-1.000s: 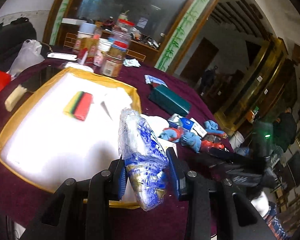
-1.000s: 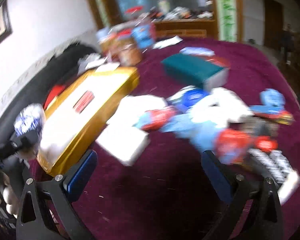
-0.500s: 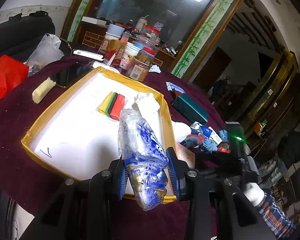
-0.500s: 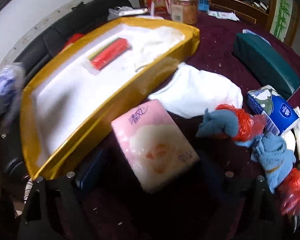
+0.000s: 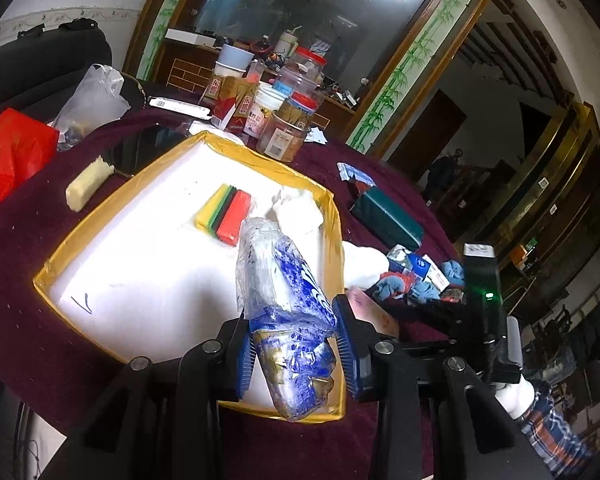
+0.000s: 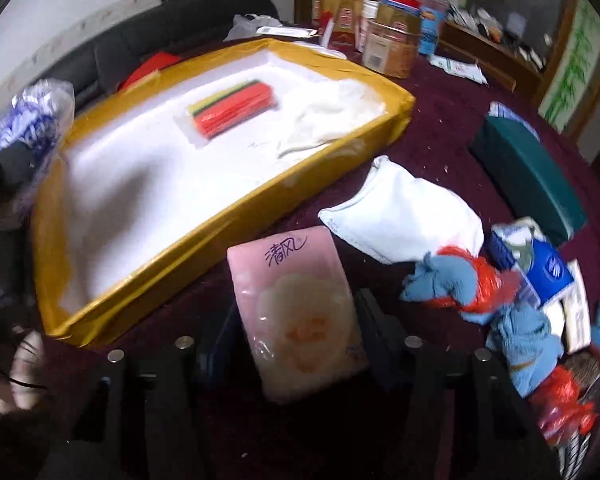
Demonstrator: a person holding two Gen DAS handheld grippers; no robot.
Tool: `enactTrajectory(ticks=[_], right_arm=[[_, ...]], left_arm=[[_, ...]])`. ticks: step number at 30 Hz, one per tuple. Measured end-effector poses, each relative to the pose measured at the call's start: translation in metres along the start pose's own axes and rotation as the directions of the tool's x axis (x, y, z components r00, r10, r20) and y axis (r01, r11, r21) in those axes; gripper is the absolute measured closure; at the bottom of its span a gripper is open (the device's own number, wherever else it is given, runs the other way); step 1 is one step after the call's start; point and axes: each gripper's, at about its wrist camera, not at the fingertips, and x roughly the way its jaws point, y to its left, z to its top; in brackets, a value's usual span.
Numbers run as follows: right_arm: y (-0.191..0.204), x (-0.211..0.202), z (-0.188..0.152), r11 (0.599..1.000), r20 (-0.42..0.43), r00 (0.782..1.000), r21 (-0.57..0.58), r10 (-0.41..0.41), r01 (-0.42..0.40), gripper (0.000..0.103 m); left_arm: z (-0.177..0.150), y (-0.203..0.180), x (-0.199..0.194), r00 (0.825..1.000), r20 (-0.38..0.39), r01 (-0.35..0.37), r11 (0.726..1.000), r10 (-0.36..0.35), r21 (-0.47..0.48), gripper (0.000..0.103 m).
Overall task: Organize soft objects
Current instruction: 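Lower both held items into the tray and open both tools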
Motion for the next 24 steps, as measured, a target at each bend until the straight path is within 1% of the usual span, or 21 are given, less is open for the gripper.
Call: enactTrajectory(ticks=[1, 2, 4, 5, 6, 7, 8, 9, 10, 11, 13, 15, 17, 19, 20, 21, 22, 24], right_arm=[[-0.003, -0.003, 0.000, 1.000, 0.001, 1.000, 0.023, 0.011, -0.011, 0.049], [-0.008, -0.010, 0.001, 0.999, 0.013, 1.000, 0.050, -0.005, 0.005, 0.049], [-0.018, -0.029, 0.005, 0.995, 0.048, 0.997, 0.085, -0.059, 0.055, 0.049], [-0.022, -0.040, 0.007, 0.992, 0.070, 0.995, 0.106, -0.070, 0.062, 0.049], [-0.027, -0.053, 0.010, 0.990, 0.094, 0.993, 0.127, -0.072, 0.060, 0.049], [-0.029, -0.060, 0.013, 0.989, 0.111, 0.992, 0.139, -0.065, 0.049, 0.049], [-0.029, -0.070, 0.020, 0.988, 0.128, 0.991, 0.152, -0.037, 0.017, 0.049], [-0.028, -0.073, 0.024, 0.987, 0.136, 0.991, 0.158, -0.011, -0.011, 0.049], [-0.025, -0.075, 0.031, 0.984, 0.141, 0.989, 0.166, 0.034, -0.058, 0.049], [-0.020, -0.073, 0.039, 0.979, 0.139, 0.987, 0.172, 0.082, -0.105, 0.049], [-0.006, -0.059, 0.056, 0.971, 0.120, 0.981, 0.169, 0.152, -0.171, 0.049], [0.007, -0.046, 0.069, 0.971, 0.097, 0.981, 0.152, 0.169, -0.182, 0.049], [0.022, -0.024, 0.086, 0.977, 0.058, 0.986, 0.131, 0.159, -0.166, 0.049], [0.030, -0.002, 0.096, 0.981, 0.019, 0.988, 0.123, 0.152, -0.153, 0.049], [0.033, 0.006, 0.098, 0.982, 0.006, 0.989, 0.124, 0.144, -0.144, 0.049], [0.034, 0.021, 0.105, 0.984, -0.019, 0.991, 0.128, 0.131, -0.127, 0.049], [0.035, 0.028, 0.106, 0.984, -0.033, 0.992, 0.132, 0.122, -0.117, 0.049], [0.031, 0.042, 0.111, 0.985, -0.059, 0.993, 0.147, 0.102, -0.092, 0.049]], left_arm=[[0.004, 0.001, 0.000, 1.000, -0.006, -0.003, 1.000, 0.003, -0.001, 0.066], [0.010, 0.004, 0.000, 1.000, -0.018, -0.016, 1.000, 0.016, 0.003, 0.066], [0.024, 0.008, 0.005, 0.997, -0.044, -0.068, 0.997, 0.070, 0.032, 0.066], [0.029, 0.009, 0.008, 0.995, -0.053, -0.085, 0.995, 0.087, 0.044, 0.066], [0.039, 0.010, 0.017, 0.990, -0.071, -0.115, 0.991, 0.120, 0.074, 0.066], [0.044, 0.011, 0.024, 0.987, -0.081, -0.133, 0.987, 0.141, 0.094, 0.065], [0.051, 0.014, 0.032, 0.982, -0.090, -0.156, 0.982, 0.166, 0.110, 0.065], [0.061, 0.017, 0.047, 0.973, -0.110, -0.187, 0.974, 0.201, 0.129, 0.065], [0.067, 0.020, 0.059, 0.967, -0.130, -0.199, 0.970, 0.217, 0.142, 0.065], [0.073, 0.025, 0.071, 0.961, -0.148, -0.212, 0.966, 0.233, 0.147, 0.065], [0.083, 0.034, 0.095, 0.948, -0.177, -0.241, 0.959, 0.266, 0.152, 0.065], [0.091, 0.038, 0.113, 0.941, -0.178, -0.259, 0.951, 0.288, 0.166, 0.065], [0.101, 0.039, 0.131, 0.938, -0.164, -0.274, 0.942, 0.307, 0.193, 0.065], [0.111, 0.042, 0.150, 0.935, -0.144, -0.292, 0.933, 0.325, 0.212, 0.061], [0.116, 0.046, 0.158, 0.933, -0.144, -0.299, 0.932, 0.331, 0.203, 0.058], [0.121, 0.053, 0.164, 0.933, -0.151, -0.300, 0.937, 0.327, 0.176, 0.052], [0.125, 0.063, 0.167, 0.937, -0.161, -0.293, 0.949, 0.309, 0.120, 0.047], [0.126, 0.076, 0.161, 0.952, -0.156, -0.262, 0.965, 0.264, 0.028, 0.043]])
